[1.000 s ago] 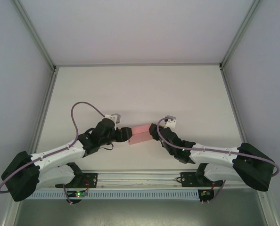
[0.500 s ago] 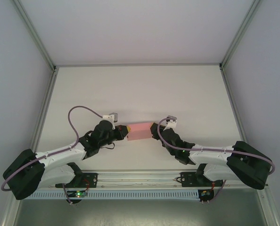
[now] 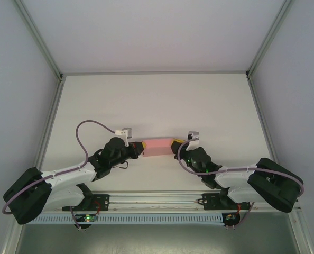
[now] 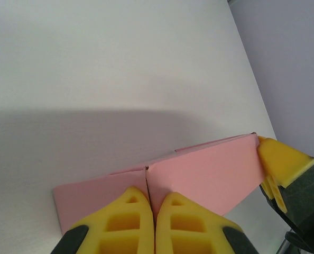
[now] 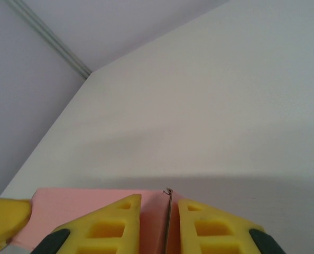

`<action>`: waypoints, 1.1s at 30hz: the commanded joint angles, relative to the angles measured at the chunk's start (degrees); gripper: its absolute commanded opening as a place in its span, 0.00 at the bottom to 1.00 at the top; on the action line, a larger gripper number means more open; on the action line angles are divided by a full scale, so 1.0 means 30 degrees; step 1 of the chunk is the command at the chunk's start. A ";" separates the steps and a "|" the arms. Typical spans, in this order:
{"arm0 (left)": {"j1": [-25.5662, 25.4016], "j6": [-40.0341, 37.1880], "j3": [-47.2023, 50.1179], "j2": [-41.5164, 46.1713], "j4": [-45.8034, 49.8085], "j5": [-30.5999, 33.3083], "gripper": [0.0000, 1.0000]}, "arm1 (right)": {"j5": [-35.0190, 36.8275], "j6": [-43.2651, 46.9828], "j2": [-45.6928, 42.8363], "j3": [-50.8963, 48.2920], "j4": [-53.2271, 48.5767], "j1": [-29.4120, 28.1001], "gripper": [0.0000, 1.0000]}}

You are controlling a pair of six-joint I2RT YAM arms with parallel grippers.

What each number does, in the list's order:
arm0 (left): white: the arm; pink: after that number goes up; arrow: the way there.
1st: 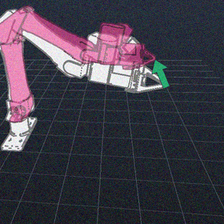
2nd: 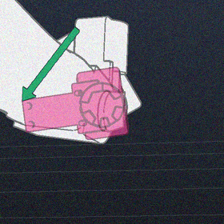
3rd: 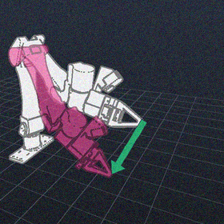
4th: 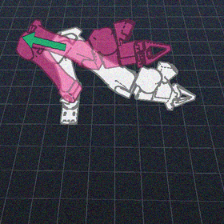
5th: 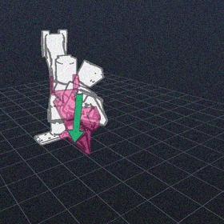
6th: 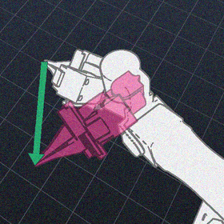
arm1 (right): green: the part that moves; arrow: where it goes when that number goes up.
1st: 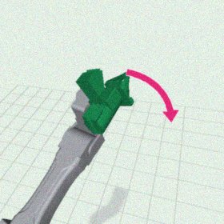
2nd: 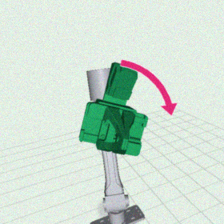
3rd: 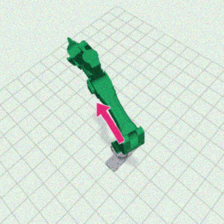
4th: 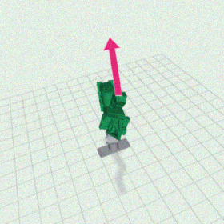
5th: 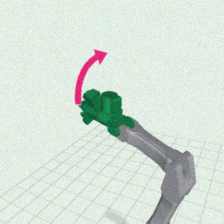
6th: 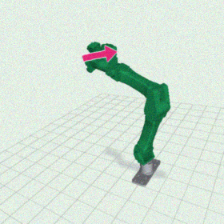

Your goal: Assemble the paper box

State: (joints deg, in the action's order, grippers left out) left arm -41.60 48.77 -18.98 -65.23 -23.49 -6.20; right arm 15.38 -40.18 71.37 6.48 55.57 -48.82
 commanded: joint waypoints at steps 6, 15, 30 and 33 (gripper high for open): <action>0.0157 -0.1762 0.0134 -0.0589 0.5776 0.0803 0.12 | -0.1895 0.2078 -0.2672 0.0306 -0.8354 0.0923 0.00; 0.0158 -0.2472 -0.2206 -0.0631 0.7352 0.1573 0.44 | -0.0972 0.1265 -0.3850 0.3014 -1.2642 0.1451 0.18; 0.0157 -0.5099 -0.5998 -0.1567 0.8989 0.1980 0.74 | -0.1626 0.3102 -0.2028 0.7432 -1.4729 0.2444 0.40; 0.0161 -0.5487 -0.6418 -0.1416 0.9482 0.2066 0.91 | -0.1472 0.3583 -0.2559 0.7478 -1.4891 0.2536 0.46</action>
State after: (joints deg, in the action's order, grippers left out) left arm -41.54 35.18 -36.18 -70.04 1.37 -1.23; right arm 10.83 -32.27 65.58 27.42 12.29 -41.71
